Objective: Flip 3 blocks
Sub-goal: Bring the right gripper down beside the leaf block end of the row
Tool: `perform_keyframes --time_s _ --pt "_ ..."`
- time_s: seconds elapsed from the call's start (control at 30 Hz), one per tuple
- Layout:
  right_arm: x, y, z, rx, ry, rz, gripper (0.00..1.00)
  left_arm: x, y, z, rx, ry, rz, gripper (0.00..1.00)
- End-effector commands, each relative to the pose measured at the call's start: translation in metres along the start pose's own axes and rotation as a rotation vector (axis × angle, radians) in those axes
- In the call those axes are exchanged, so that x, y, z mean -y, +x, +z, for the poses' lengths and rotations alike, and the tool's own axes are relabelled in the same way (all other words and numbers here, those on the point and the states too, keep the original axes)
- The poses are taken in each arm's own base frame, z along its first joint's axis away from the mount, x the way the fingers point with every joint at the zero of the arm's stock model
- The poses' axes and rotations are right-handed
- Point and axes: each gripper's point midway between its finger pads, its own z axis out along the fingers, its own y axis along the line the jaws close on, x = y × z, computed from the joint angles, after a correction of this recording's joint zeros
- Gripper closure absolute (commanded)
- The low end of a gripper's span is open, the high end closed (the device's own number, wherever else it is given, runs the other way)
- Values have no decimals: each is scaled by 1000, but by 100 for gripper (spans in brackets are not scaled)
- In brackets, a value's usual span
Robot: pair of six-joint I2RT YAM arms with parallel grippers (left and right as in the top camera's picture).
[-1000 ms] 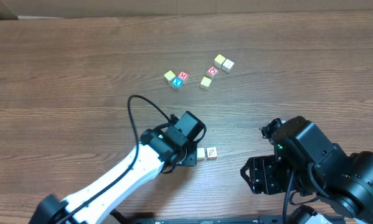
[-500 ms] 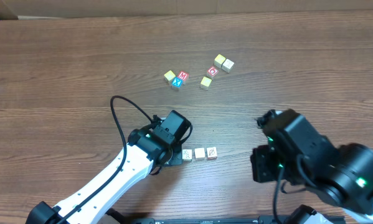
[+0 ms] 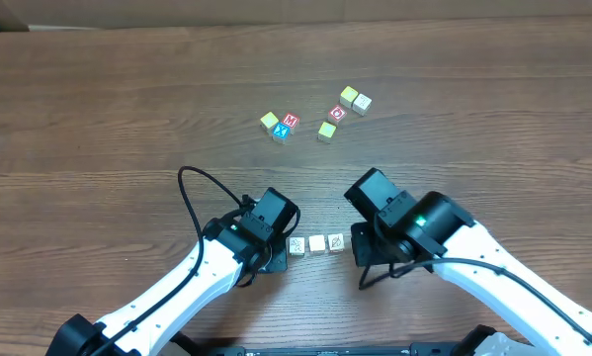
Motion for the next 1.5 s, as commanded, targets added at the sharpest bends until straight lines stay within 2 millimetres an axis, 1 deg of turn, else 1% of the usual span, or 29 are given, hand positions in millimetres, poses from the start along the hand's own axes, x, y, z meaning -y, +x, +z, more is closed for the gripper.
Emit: perform_keyframes --time_s 0.0,0.17,0.27,0.37,0.47,0.67,0.9,1.03,1.2,1.27,1.47 --pt "8 -3 19 6 24 1 96 -1 4 5 -14 13 22 96" --pt "7 5 50 -31 0 -1 96 4 3 7 -8 38 23 96" --pt "5 10 63 -40 -29 -3 96 8 -1 6 8 53 25 96" --pt "0 10 70 -32 -68 -27 96 12 -3 6 14 73 25 96" --pt "-3 6 75 -2 -88 -37 96 13 -4 6 19 80 25 96" --pt "1 -1 88 57 -87 -40 96 14 -4 6 17 80 24 96" --pt "16 -9 98 102 -77 7 96 15 -3 6 12 88 21 96" --pt "25 -19 99 116 -96 60 96 15 -3 6 11 88 17 96" --pt "28 -25 99 114 -133 93 96 16 -4 6 11 93 -19 96" --pt "23 -26 99 112 -155 74 96 17 -5 7 13 95 -29 96" --pt "18 -26 104 96 -180 72 96 17 -3 18 -13 80 -43 96"
